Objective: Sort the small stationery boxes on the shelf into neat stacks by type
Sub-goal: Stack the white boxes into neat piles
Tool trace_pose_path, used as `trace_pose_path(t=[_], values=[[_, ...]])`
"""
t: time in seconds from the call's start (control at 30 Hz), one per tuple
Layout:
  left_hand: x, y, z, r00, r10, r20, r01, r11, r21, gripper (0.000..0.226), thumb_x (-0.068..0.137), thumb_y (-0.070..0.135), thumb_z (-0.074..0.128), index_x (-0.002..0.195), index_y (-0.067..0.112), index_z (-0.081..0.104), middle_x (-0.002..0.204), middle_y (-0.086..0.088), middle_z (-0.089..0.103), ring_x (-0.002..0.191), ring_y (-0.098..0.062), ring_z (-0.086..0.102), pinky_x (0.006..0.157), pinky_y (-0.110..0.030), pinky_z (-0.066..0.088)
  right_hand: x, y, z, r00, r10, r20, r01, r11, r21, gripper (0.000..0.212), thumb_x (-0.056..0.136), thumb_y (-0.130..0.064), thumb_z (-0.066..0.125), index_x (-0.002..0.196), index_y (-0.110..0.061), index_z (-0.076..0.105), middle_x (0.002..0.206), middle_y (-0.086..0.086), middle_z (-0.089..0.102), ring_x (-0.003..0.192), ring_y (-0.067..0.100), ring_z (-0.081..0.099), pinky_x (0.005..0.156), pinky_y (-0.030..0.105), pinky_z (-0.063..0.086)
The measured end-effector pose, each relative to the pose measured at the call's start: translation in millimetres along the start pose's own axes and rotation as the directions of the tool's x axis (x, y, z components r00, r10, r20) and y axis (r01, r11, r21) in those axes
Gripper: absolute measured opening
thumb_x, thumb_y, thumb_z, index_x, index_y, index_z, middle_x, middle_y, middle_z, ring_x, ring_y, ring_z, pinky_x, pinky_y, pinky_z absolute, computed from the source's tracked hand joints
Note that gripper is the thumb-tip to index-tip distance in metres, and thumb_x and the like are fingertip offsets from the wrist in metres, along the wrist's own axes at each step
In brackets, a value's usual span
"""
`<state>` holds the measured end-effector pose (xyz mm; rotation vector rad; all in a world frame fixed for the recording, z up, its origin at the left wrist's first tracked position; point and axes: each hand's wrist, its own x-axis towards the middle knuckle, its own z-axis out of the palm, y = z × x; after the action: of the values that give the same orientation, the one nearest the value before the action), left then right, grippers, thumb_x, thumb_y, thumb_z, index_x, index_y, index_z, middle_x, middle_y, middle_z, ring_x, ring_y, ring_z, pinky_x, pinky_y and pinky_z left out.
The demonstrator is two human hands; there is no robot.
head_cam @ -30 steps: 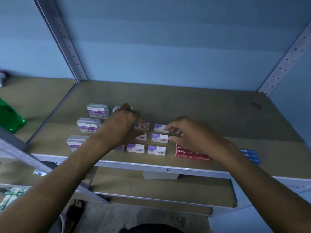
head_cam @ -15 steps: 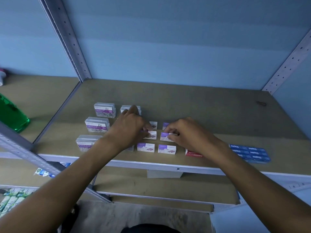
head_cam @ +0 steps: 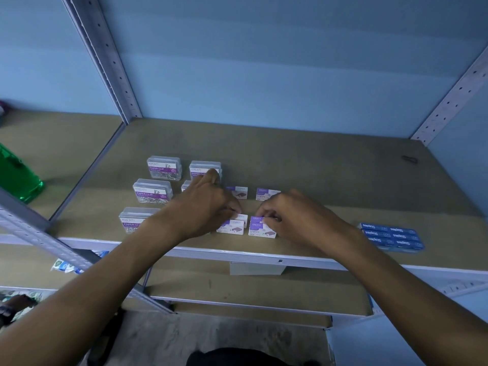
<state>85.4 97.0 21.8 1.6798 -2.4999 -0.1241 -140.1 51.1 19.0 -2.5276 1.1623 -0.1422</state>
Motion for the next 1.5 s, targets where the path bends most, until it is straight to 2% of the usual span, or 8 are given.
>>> trace_pose_path(t=[0.1, 0.23, 0.5, 1.03, 1.23, 1.3, 1.37, 1.5], values=[[-0.4, 0.0, 1.0, 1.000, 0.006, 0.014, -0.006, 1.000, 0.011, 0.027, 0.094, 0.051, 0.048, 0.112, 0.044, 0.067, 0.105, 0.011, 0.068, 0.103, -0.016, 0.035, 0.086, -0.036, 0.041, 0.3, 0.3, 1.6, 1.000, -0.022, 0.015, 0.023, 0.999, -0.032, 0.021, 0.092, -0.023, 0.053, 0.093, -0.021, 0.074, 0.086, -0.005, 0.071, 0.076, 0.011, 0.062, 0.067, 0.036, 0.055], [-1.5, 0.7, -0.2, 0.997, 0.057, 0.057, -0.060, 0.997, 0.045, 0.037, 0.084, 0.061, 0.059, 0.117, 0.045, 0.065, 0.114, 0.018, 0.068, 0.107, -0.018, 0.040, 0.092, -0.035, 0.039, -0.7, -0.6, 3.3, 0.998, 0.004, 0.066, -0.005, 1.000, 0.004, 0.027, 0.080, -0.050, 0.069, 0.101, -0.034, 0.073, 0.096, -0.013, 0.072, 0.086, 0.008, 0.065, 0.072, 0.033, 0.056], [1.2, 2.7, 7.7, 0.999, 0.018, 0.033, -0.019, 0.999, 0.026, 0.032, 0.083, 0.054, 0.066, 0.112, 0.041, 0.069, 0.108, 0.009, 0.068, 0.109, -0.019, 0.039, 0.091, -0.033, 0.036, -1.9, 1.7, 7.1, 0.999, 0.015, 0.049, -0.012, 0.999, -0.046, 0.031, 0.078, -0.041, 0.075, 0.109, -0.037, 0.072, 0.106, -0.012, 0.073, 0.100, 0.013, 0.066, 0.084, 0.035, 0.056], [2.2, 7.0, 14.9, 0.999, 0.034, -0.019, -0.033, 0.998, 0.051, 0.038, 0.082, 0.061, 0.063, 0.112, 0.039, 0.070, 0.110, 0.012, 0.070, 0.106, -0.020, 0.041, 0.091, -0.034, 0.039, -5.5, 0.6, 12.9, 0.998, -0.053, -0.041, 0.049, 0.994, -0.094, 0.031, 0.080, -0.032, 0.070, 0.111, -0.031, 0.074, 0.105, -0.008, 0.075, 0.099, 0.015, 0.067, 0.082, 0.029, 0.052], [3.3, 5.2, 8.1, 0.999, 0.028, -0.031, -0.026, 0.997, 0.078, 0.042, 0.084, 0.067, 0.054, 0.118, 0.043, 0.065, 0.112, 0.017, 0.068, 0.106, -0.020, 0.042, 0.091, -0.032, 0.041, -8.0, 2.4, 1.2, 0.995, -0.017, -0.094, 0.018, 1.000, 0.018, 0.037, 0.079, -0.047, 0.077, 0.113, -0.034, 0.072, 0.104, -0.011, 0.074, 0.093, 0.011, 0.067, 0.075, 0.025, 0.047], [6.6, 2.4, 0.2, 0.992, -0.012, -0.127, 0.015, 1.000, 0.019, 0.037, 0.085, 0.059, 0.061, 0.115, 0.037, 0.068, 0.107, 0.013, 0.071, 0.102, -0.021, 0.042, 0.082, -0.030, 0.038, -2.6, 8.0, -7.0, 0.988, -0.006, -0.154, 0.011, 0.999, 0.035, 0.039, 0.081, -0.043, 0.077, 0.119, -0.032, 0.071, 0.108, -0.009, 0.070, 0.097, 0.012, 0.065, 0.080, 0.026, 0.049], [12.9, -1.6, -6.5, 0.981, -0.056, -0.184, 0.056, 0.998, -0.008, 0.033, 0.086, 0.047, 0.066, 0.115, 0.033, 0.069, 0.113, 0.009, 0.071, 0.105, -0.023, 0.041, 0.085, -0.035, 0.039, 7.3, 13.9, -12.6, 0.978, -0.002, -0.206, 0.002, 1.000, 0.000, 0.039, 0.085, -0.035, 0.075, 0.123, -0.029, 0.069, 0.114, -0.006, 0.066, 0.104, 0.015, 0.063, 0.087, 0.029, 0.049], [24.9, -10.7, -8.0, 0.989, -0.074, -0.132, 0.084, 0.994, 0.076, 0.033, 0.091, 0.043, 0.062, 0.122, 0.033, 0.066, 0.126, 0.009, 0.064, 0.111, -0.023, 0.036, 0.093, -0.036, 0.039, 26.6, 21.1, -10.1, 0.984, 0.054, -0.172, -0.066, 0.996, -0.065, 0.039, 0.089, -0.027, 0.069, 0.127, -0.028, 0.067, 0.125, -0.001, 0.065, 0.118, 0.021, 0.058, 0.099, 0.031, 0.046]])
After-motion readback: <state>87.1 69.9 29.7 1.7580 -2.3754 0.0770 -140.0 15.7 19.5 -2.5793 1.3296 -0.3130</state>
